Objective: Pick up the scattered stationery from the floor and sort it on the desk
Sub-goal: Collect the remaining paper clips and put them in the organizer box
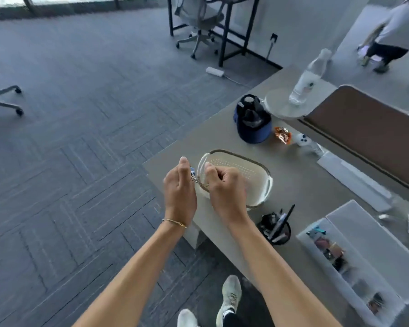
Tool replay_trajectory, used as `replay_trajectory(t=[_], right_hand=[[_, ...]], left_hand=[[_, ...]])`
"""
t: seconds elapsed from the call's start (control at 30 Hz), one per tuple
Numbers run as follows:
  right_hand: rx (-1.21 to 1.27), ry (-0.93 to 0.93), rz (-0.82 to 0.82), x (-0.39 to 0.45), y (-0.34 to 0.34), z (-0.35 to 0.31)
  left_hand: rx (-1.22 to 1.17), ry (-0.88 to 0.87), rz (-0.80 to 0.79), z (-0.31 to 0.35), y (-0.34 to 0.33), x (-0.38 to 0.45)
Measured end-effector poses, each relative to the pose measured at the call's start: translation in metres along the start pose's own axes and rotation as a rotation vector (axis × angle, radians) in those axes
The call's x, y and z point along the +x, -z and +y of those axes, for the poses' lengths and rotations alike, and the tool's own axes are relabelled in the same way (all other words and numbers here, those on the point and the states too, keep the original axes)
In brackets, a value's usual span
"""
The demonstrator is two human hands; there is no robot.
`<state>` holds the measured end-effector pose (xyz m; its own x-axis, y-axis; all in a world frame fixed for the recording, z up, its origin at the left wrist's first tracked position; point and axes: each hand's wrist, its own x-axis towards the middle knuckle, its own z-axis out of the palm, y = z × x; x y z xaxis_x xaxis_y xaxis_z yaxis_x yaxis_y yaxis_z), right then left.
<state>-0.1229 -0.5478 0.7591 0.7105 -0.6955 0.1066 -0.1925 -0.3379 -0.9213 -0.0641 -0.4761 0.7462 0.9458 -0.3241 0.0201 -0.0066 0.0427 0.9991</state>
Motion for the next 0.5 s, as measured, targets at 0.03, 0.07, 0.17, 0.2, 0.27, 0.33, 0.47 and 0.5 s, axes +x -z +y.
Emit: replay_trajectory(t=[0.03, 0.07, 0.17, 0.2, 0.27, 0.33, 0.47, 0.5], right_hand=[[0.002, -0.009, 0.040, -0.002, 0.017, 0.003], [0.013, -0.017, 0.082, -0.004, 0.033, 0.008], [0.029, -0.057, 0.212, -0.015, 0.082, 0.023], [0.011, -0.063, 0.258, -0.021, 0.100, 0.028], [-0.032, -0.055, 0.333, -0.031, 0.134, 0.037], [-0.054, -0.053, 0.393, -0.043, 0.169, 0.047], [-0.075, -0.088, 0.480, -0.067, 0.231, 0.073], [-0.076, -0.103, 0.501, -0.074, 0.245, 0.079]], left_hand=[[-0.009, 0.006, -0.036, 0.002, -0.014, -0.004], [-0.012, 0.004, -0.073, 0.006, -0.030, -0.011], [0.026, -0.023, -0.168, 0.014, -0.078, -0.038], [0.018, -0.013, -0.201, 0.016, -0.093, -0.049], [0.026, -0.013, -0.284, 0.018, -0.122, -0.072], [0.062, -0.033, -0.359, 0.018, -0.150, -0.094], [0.057, -0.006, -0.431, 0.015, -0.206, -0.139], [0.061, 0.010, -0.458, 0.014, -0.219, -0.151]])
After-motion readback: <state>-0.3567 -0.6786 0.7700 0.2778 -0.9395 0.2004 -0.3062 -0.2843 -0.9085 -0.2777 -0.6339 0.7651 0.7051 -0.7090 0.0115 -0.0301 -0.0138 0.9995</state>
